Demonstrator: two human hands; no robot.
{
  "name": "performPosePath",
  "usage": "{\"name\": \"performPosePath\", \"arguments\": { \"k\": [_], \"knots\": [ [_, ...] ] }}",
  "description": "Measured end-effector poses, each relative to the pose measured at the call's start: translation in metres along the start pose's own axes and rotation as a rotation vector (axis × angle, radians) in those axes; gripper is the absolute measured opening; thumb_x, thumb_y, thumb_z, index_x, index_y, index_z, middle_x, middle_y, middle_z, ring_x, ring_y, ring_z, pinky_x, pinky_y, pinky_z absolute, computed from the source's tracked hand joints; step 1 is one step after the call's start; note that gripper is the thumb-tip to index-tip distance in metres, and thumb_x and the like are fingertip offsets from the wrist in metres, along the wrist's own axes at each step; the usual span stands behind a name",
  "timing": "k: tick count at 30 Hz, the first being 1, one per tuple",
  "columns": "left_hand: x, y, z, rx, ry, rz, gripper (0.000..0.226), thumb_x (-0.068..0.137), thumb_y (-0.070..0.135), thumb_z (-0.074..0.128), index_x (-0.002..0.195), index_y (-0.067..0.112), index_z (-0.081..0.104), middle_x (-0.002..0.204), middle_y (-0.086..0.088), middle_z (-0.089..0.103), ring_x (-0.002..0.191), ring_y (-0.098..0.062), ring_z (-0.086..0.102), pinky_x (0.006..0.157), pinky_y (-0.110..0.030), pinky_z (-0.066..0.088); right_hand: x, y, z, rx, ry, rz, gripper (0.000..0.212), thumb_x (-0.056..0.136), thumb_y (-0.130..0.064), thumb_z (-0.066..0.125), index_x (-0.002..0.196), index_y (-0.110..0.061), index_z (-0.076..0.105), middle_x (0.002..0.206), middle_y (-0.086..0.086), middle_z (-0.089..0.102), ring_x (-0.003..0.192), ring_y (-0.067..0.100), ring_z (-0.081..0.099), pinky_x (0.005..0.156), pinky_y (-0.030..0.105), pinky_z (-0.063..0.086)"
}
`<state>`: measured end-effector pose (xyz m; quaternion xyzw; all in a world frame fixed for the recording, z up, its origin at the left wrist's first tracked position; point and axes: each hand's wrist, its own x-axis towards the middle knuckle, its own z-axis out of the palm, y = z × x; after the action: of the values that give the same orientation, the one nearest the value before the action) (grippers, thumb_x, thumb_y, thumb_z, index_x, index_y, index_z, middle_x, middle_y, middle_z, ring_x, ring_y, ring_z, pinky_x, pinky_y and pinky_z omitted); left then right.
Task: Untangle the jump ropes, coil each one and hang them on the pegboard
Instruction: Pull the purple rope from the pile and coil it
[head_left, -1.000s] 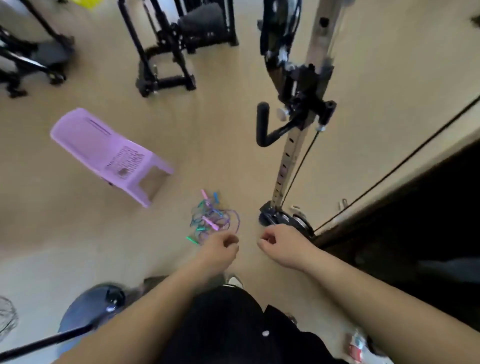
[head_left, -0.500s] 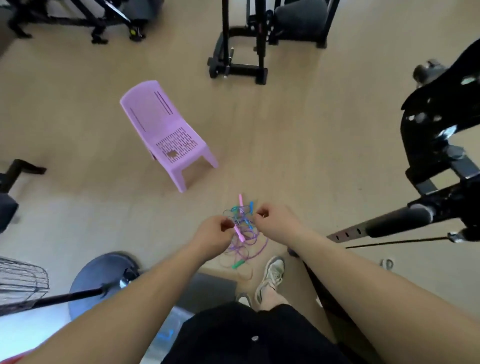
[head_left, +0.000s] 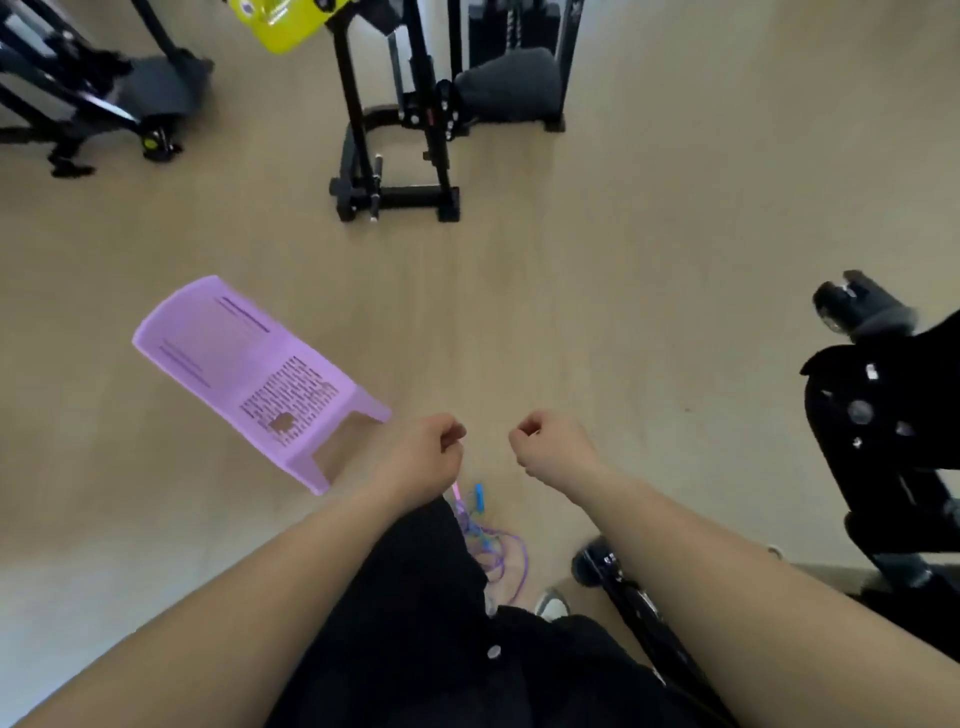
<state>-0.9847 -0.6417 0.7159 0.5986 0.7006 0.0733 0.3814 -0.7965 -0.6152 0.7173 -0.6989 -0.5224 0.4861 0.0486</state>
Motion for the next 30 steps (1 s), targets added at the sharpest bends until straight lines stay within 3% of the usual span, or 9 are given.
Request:
{"name": "performPosePath", "arguments": {
  "k": [4,10,14,18,23,27,30],
  "knots": [
    [0.094,-0.004,-0.021,0.067,-0.176,0.131,0.028,0.097,0.021,0.057,0.122,0.019,0.069,0.120,0.003,0.071,0.114,-0.018,0.066,0.102,-0.028,0.048,0.044,-0.016,-0.010,0.081,0.033,0.124,0.019,0.096,-0.026,0.054,0.099,-0.012,0.066,0.100,0.018,0.076,0.078,0.028,0.065,0.067,0.035,0.050],
    [0.173,0.002,-0.046,0.251,-0.423,0.452,0.026,0.093,0.015,0.060,0.116,0.014,0.073,0.112,-0.003,0.075,0.103,-0.023,0.070,0.097,-0.036,0.054,0.045,-0.025,0.017,0.145,0.317,0.371,0.024,0.097,-0.031,0.054,0.102,-0.014,0.072,0.108,0.011,0.074,0.104,0.031,0.068,0.084,0.033,0.051],
    [0.167,0.005,-0.053,0.378,-0.578,0.624,0.030,0.091,0.024,0.058,0.117,0.020,0.072,0.114,-0.002,0.076,0.105,-0.022,0.071,0.097,-0.038,0.055,0.003,-0.028,0.053,0.187,0.386,0.505,0.027,0.098,-0.037,0.051,0.107,-0.019,0.069,0.117,0.010,0.072,0.111,0.031,0.065,0.090,0.037,0.052],
    [0.139,0.012,-0.045,0.513,-0.688,0.812,0.033,0.095,0.020,0.056,0.125,0.017,0.068,0.120,-0.004,0.074,0.112,-0.022,0.068,0.098,-0.031,0.052,-0.038,-0.018,0.083,0.257,0.485,0.593,0.026,0.098,-0.036,0.053,0.106,-0.019,0.071,0.116,0.009,0.073,0.112,0.030,0.067,0.089,0.035,0.053],
    [0.102,0.005,-0.014,0.679,-0.824,0.913,0.034,0.093,0.019,0.055,0.126,0.019,0.064,0.100,-0.003,0.073,0.098,-0.026,0.068,0.085,-0.033,0.053,-0.083,0.008,0.137,0.451,0.621,0.684,0.020,0.095,-0.034,0.057,0.096,-0.019,0.071,0.106,0.010,0.074,0.104,0.032,0.067,0.083,0.034,0.050],
    [0.067,-0.002,0.010,0.821,-0.923,0.990,0.036,0.097,0.017,0.050,0.132,0.017,0.060,0.104,-0.004,0.070,0.096,-0.025,0.065,0.087,-0.031,0.052,-0.110,0.032,0.189,0.608,0.640,0.736,0.018,0.094,-0.031,0.059,0.089,-0.018,0.070,0.098,0.010,0.073,0.097,0.029,0.067,0.075,0.030,0.046],
    [0.051,-0.006,0.034,0.899,-0.980,1.045,0.034,0.096,0.016,0.051,0.127,0.018,0.063,0.111,-0.004,0.071,0.100,-0.025,0.066,0.089,-0.029,0.052,-0.121,0.042,0.221,0.736,0.707,0.786,0.020,0.094,-0.033,0.059,0.087,-0.017,0.069,0.098,0.010,0.073,0.096,0.028,0.067,0.080,0.033,0.051]
  ]
}}
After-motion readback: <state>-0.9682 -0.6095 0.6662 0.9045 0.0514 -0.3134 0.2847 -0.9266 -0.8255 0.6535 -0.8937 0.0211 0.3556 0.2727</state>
